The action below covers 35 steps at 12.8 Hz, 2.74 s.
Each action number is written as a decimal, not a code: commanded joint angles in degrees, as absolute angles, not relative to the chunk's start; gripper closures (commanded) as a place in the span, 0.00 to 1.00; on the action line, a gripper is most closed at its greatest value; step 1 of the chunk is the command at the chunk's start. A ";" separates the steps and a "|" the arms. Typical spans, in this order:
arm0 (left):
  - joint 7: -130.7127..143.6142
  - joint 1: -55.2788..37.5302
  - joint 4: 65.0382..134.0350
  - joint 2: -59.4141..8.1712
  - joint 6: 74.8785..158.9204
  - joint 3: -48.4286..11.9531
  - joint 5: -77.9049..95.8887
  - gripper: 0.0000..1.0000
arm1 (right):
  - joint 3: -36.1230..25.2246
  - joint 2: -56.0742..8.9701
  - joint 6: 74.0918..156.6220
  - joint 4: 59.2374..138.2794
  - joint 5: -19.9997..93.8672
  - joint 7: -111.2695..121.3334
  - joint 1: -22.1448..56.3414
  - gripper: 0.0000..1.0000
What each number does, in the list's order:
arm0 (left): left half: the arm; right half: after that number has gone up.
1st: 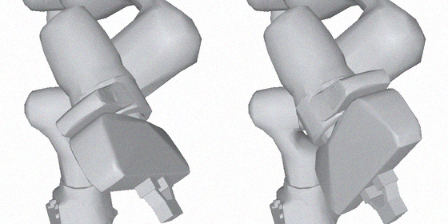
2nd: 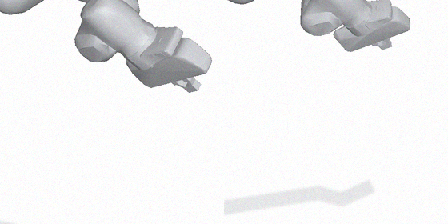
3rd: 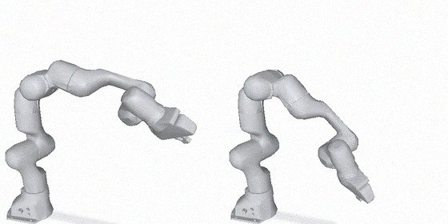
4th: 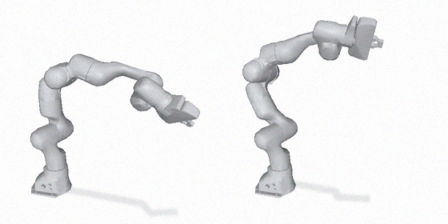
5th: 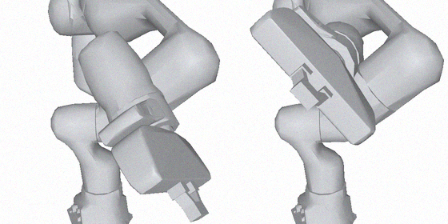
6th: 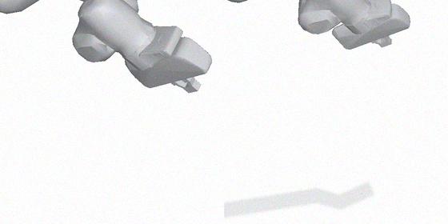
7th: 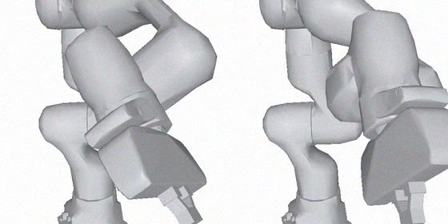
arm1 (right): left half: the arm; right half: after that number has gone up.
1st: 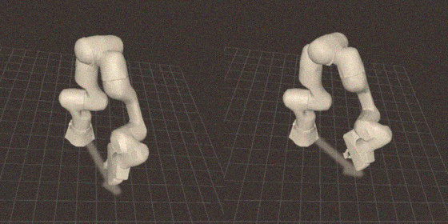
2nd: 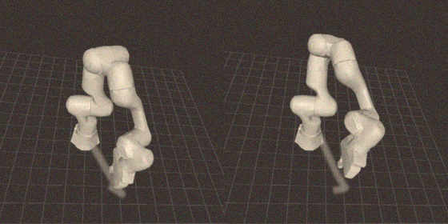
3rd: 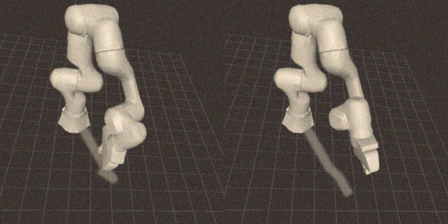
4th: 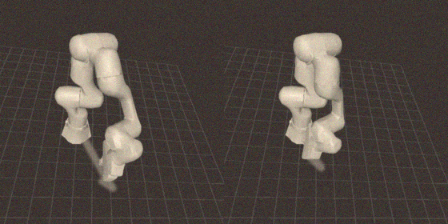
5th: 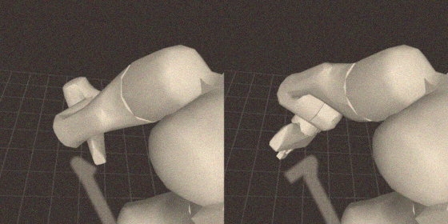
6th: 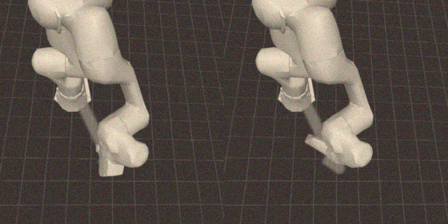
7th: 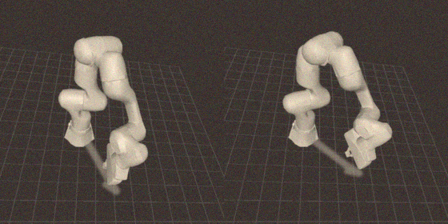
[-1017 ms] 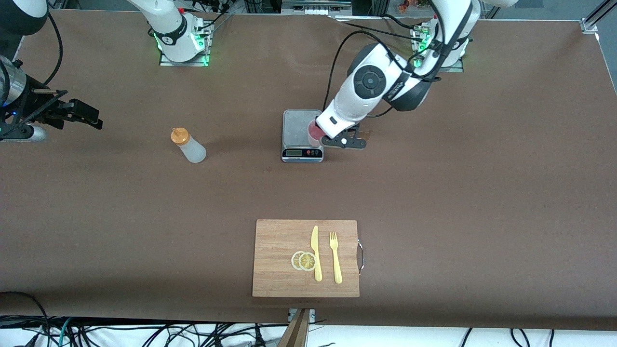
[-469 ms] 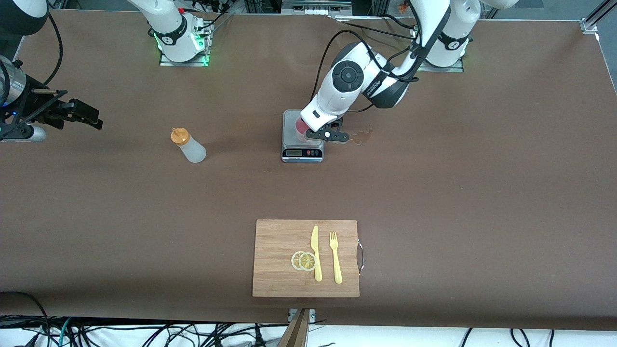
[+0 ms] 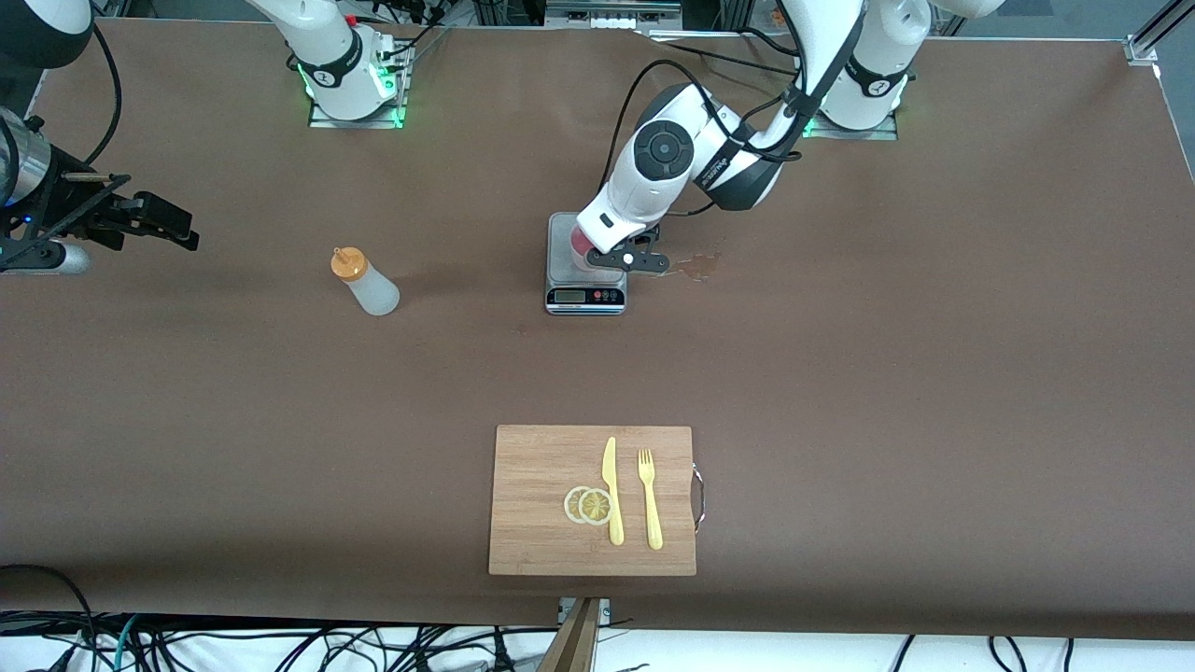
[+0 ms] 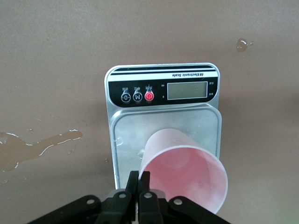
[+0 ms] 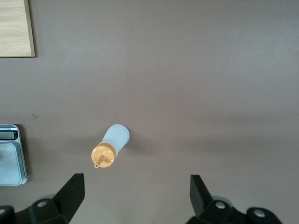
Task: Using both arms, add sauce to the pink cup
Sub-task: 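Lower the pink cup onto the scale and open the left gripper, then withdraw the left gripper while the right gripper reaches the squeeze bottle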
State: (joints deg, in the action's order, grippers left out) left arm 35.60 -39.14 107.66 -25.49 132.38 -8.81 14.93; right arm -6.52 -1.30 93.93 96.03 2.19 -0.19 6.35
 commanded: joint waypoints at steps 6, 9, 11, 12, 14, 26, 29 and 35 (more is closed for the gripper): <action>36.91 -39.20 105.56 -25.05 131.49 -7.91 16.52 0.00 | -6.42 -1.49 93.16 95.19 2.11 -0.79 6.24 0.00; 36.74 -37.36 100.05 -24.43 122.12 -7.39 16.70 0.00 | -6.33 -1.49 93.69 95.10 2.72 0.09 6.42 0.00; 36.83 -34.82 93.55 -23.56 112.90 -5.99 16.35 0.00 | -5.98 -1.49 94.04 95.10 1.94 -0.43 6.94 0.00; 36.30 -34.11 91.08 -22.60 109.37 -4.50 15.83 0.00 | -5.37 -1.49 93.69 95.18 2.02 -0.53 7.03 0.00; 36.04 -32.53 87.99 -20.40 104.87 -0.81 15.64 0.00 | -4.40 -1.50 93.08 95.19 3.95 -0.36 7.99 0.00; 0.82 -3.28 86.57 -10.02 96.24 2.29 2.63 0.00 | -20.12 -10.01 85.96 97.82 26.26 64.63 5.46 0.00; -6.38 3.31 86.57 -9.23 93.17 -0.69 2.63 0.00 | -20.13 -14.75 84.82 99.31 32.67 79.68 1.60 0.00; -2.38 5.45 87.63 -7.65 91.33 -3.16 3.25 0.00 | -20.13 -26.35 80.52 99.40 42.78 108.76 -2.02 0.00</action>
State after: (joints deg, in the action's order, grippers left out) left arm -4.39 5.25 86.88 -9.18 92.80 -2.41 3.29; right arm -20.31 -23.03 83.26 99.85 39.22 100.74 -0.76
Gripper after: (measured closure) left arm 0.000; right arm 0.000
